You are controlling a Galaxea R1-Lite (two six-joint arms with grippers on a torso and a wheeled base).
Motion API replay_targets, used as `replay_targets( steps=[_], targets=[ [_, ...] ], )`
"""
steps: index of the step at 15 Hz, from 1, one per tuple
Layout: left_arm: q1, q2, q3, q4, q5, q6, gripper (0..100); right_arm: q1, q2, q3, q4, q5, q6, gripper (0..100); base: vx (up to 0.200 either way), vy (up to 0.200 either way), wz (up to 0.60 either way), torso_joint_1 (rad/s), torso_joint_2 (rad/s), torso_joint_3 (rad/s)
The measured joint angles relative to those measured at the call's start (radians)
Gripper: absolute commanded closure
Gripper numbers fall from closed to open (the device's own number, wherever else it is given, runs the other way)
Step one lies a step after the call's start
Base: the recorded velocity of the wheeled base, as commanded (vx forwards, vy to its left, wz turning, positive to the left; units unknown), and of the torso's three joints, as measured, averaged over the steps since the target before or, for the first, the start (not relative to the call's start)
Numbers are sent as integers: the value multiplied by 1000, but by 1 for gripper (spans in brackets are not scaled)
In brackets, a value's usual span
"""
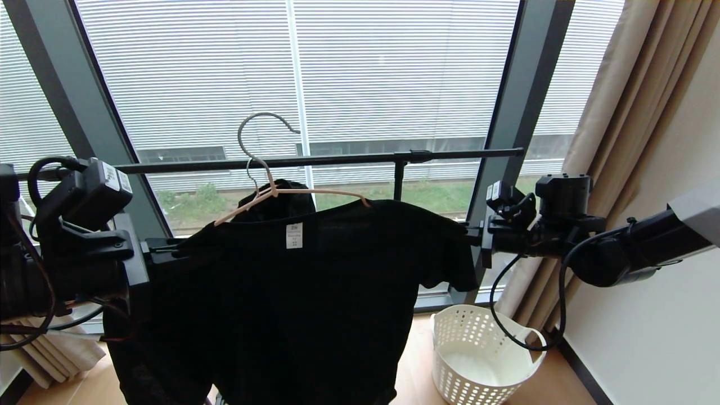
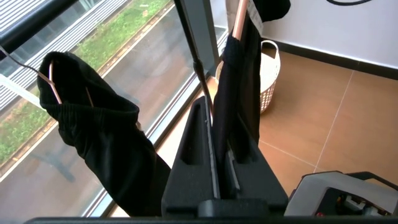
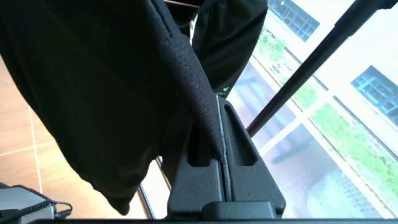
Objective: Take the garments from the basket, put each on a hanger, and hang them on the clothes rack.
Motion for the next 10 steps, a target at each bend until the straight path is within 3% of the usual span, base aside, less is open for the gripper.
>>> replay_targets(
  steps=[2,3,4,8,10],
  targets=[
    [-3,1,0,0,1,0,100,6,0,15,-1,0,-31,100,0,0,0,0,0,0],
    [-4,2,0,0,1,0,100,8,0,23,-1,0,-84,100,0,0,0,0,0,0],
    [-4,3,0,0,1,0,100,9,-1,33,1,2,-113,0,0,0,0,0,0,0],
    [-2,7,0,0,3,-3,100,26,-17,39,15,-12,-94,0,0,0,0,0,0,0],
    [-1,11,-6,0,5,-23,100,33,-32,35,16,-69,-45,0,0,0,0,0,0,0]
  ],
)
